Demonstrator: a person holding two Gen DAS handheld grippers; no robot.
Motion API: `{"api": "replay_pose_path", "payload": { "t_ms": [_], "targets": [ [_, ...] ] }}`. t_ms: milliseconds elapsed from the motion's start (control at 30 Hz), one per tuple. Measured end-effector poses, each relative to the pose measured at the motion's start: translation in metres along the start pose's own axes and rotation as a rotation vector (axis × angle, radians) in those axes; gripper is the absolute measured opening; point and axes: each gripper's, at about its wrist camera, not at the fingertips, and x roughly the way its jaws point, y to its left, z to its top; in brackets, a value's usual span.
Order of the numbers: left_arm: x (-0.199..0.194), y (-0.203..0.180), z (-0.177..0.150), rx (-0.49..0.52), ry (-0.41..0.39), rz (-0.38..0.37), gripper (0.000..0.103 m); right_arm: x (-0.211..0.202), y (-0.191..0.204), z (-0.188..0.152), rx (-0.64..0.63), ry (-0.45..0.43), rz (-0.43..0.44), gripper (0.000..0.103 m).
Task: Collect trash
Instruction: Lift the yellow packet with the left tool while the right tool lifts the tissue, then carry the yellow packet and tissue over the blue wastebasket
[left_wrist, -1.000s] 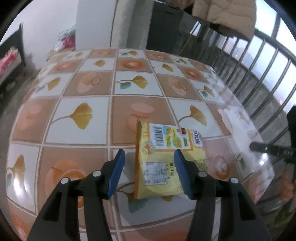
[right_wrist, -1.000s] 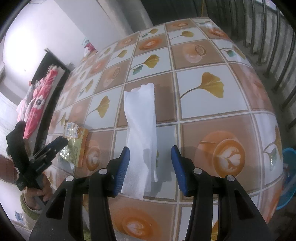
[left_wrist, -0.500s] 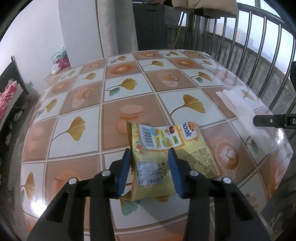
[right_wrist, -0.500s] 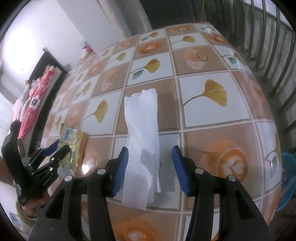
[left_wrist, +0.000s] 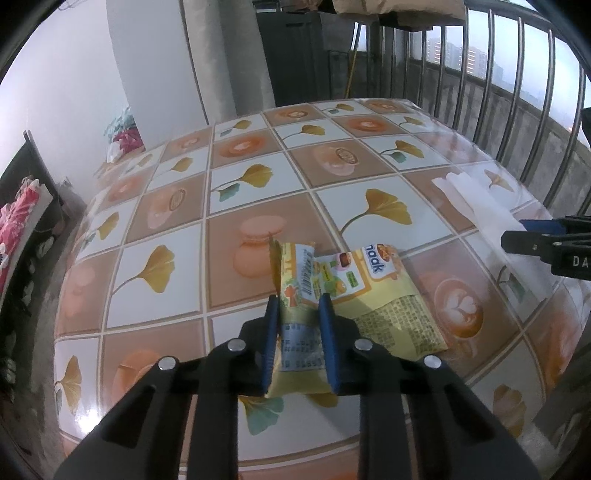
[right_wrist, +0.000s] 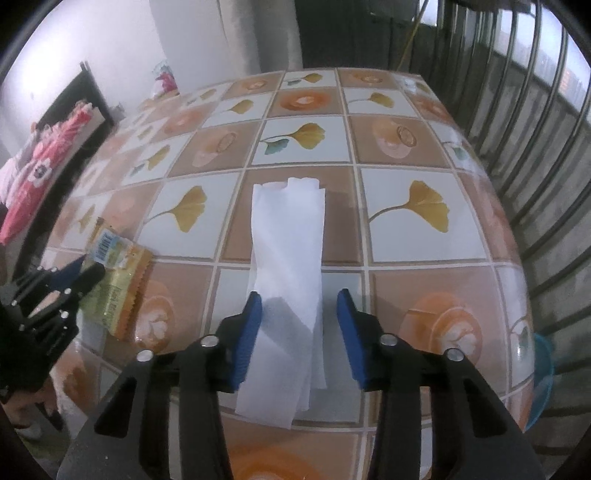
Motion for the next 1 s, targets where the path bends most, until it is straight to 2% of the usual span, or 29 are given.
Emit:
{"api": "replay_pose_path", "payload": {
  "t_ms": [133,333,767,1000],
  "targets": [
    [0.000,-0.001,0.000,0.003,-0.001,0.000,0.018,0.000,0.004,-0.001,-0.020,-0.010,-0.024,0.024],
    [-0.001,-0.002,0.000,0.000,-0.002,-0.002,0.015,0.000,0.004,-0.002,-0.004,-0.007,0.012,0.005],
    [-0.008,0.005,0.005,-0.031,-0.033,-0.015,0.006,-0.017,-0.007,0.005,0.069,-0.036,0.095,0.002],
    [-0.036,0.006,0.026,-0.072,-0.110,-0.103,0.005,-0.056,-0.030,0.009,0.156,-0.126,0.127,0.002]
  ]
}}
